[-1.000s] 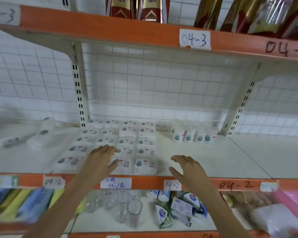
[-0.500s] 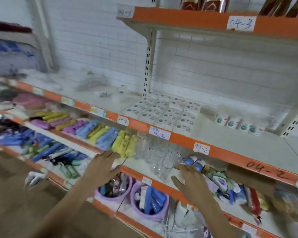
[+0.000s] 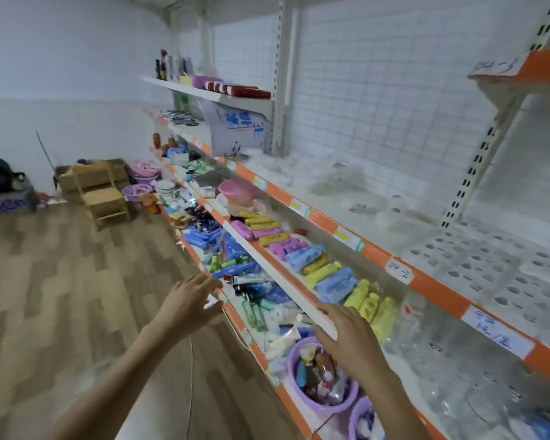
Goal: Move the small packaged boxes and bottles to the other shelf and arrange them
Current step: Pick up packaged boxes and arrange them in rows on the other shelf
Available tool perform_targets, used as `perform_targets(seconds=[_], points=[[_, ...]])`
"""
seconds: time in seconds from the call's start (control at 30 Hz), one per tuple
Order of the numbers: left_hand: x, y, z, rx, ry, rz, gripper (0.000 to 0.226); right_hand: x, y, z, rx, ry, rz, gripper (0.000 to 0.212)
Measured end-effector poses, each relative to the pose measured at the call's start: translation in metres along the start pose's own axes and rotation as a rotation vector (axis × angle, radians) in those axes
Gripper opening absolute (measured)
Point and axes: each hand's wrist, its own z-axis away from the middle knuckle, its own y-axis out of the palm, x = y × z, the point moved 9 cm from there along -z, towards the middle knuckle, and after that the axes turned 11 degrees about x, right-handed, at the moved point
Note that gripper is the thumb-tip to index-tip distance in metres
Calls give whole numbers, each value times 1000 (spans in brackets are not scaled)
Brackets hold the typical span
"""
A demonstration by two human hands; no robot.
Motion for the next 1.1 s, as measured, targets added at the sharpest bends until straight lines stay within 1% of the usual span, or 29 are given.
perform_targets(seconds=[0.1, 0.27, 0.33, 0.5, 0.67, 0.77, 0.8, 0.9, 1.1], points=[[47, -10, -24, 2, -32, -3, 38, 22, 7, -55, 1, -19, 17, 43], [119, -29, -86, 7, -27, -9, 35, 45, 9, -150, -36, 11, -30, 41], [143, -35, -115, 27, -8, -36, 36, 53, 8, -185, -56, 22, -39, 40], [189, -50, -186, 44, 30, -5, 34, 60, 2, -253, -104, 71, -29, 42], [203, -51, -259, 66, 91, 49, 34, 50, -14, -312, -139, 112, -32, 39], [207, -46, -309, 85, 136, 87, 35, 32, -23, -352, -145, 124, -27, 47], [207, -42, -329, 99, 157, 115, 34, 24, -27, -366, -150, 124, -22, 48], [203, -38, -387, 120, 213, 169, 35, 0, -44, -406, -205, 123, -18, 34], [177, -52, -525, 87, 347, 180, 35, -51, -96, -493, -319, 164, 8, 33]])
